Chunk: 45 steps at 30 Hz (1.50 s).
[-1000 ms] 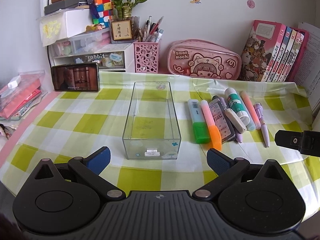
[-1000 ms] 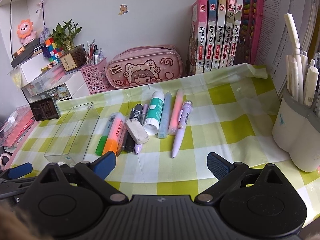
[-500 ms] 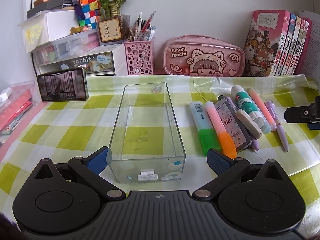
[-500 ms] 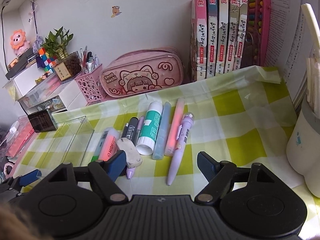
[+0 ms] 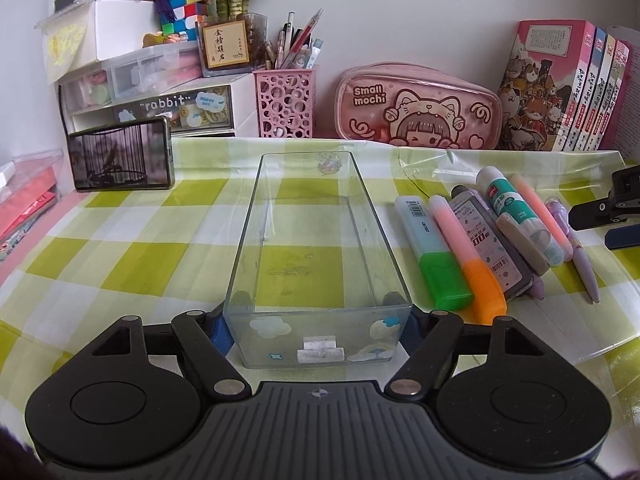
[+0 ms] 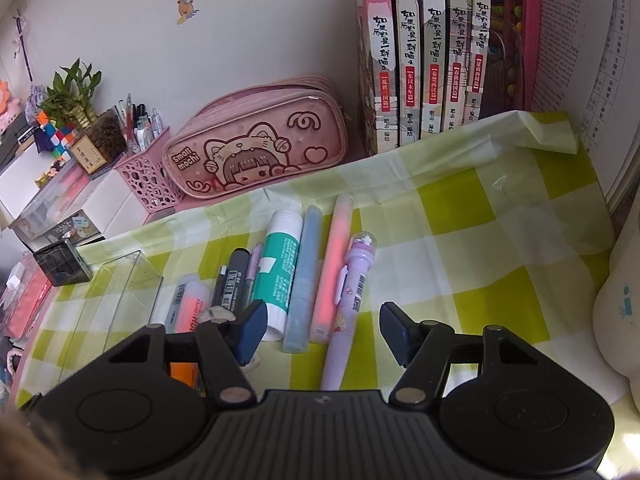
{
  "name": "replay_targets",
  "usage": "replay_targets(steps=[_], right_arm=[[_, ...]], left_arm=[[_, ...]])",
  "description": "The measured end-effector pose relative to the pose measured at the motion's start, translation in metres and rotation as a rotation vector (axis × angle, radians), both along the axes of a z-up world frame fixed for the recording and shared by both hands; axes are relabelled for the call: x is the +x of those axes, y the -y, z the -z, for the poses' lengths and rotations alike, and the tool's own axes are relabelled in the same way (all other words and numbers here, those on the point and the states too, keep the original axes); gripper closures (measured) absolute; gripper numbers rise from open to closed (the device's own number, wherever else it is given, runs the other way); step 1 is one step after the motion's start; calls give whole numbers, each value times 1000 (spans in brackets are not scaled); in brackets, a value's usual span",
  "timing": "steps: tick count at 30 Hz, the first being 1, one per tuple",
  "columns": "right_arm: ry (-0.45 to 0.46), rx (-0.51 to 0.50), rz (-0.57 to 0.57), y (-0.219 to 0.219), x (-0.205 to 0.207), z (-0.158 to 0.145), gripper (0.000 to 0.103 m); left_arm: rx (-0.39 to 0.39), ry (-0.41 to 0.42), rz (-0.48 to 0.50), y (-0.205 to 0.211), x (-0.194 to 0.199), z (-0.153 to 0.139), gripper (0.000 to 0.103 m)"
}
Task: Organize stationery
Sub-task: 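Reach the right gripper to the lavender pen and close on it, then carry the lavender pen into the clear box and open the right gripper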
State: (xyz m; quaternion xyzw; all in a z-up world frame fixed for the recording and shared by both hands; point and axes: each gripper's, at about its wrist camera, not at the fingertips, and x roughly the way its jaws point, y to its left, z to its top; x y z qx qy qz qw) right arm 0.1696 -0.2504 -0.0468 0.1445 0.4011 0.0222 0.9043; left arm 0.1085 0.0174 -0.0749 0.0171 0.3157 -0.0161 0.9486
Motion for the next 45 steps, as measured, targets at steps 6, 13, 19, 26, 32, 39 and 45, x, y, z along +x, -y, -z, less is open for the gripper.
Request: replay_targets(steps=[6,13,19,26,32,39,45], right_arm=[[30,-1,-11,0,0,-8,47],[-12,-51,-47,-10,23,-10,47],[-68,-69,-18,3,43,6,53],[-39,-112,-68,-5,68,-4,56],[-105,-204,-154,-21,105,16,63],[-52,-188,-160,-27,96,10,73],[61,-103,-120,-25,79,-9,73]], left_arm=[[-5,13,-4,1,-2,1,30],[-9,12,-3,-1,-2,1,30],[-14,11,4,-2,-3,2,30],[-15,15,5,-2,-4,2,30],[-18,19,9,-3,-3,2,30],[-20,21,13,-3,-2,3,30],[-18,21,17,-3,-2,3,30]])
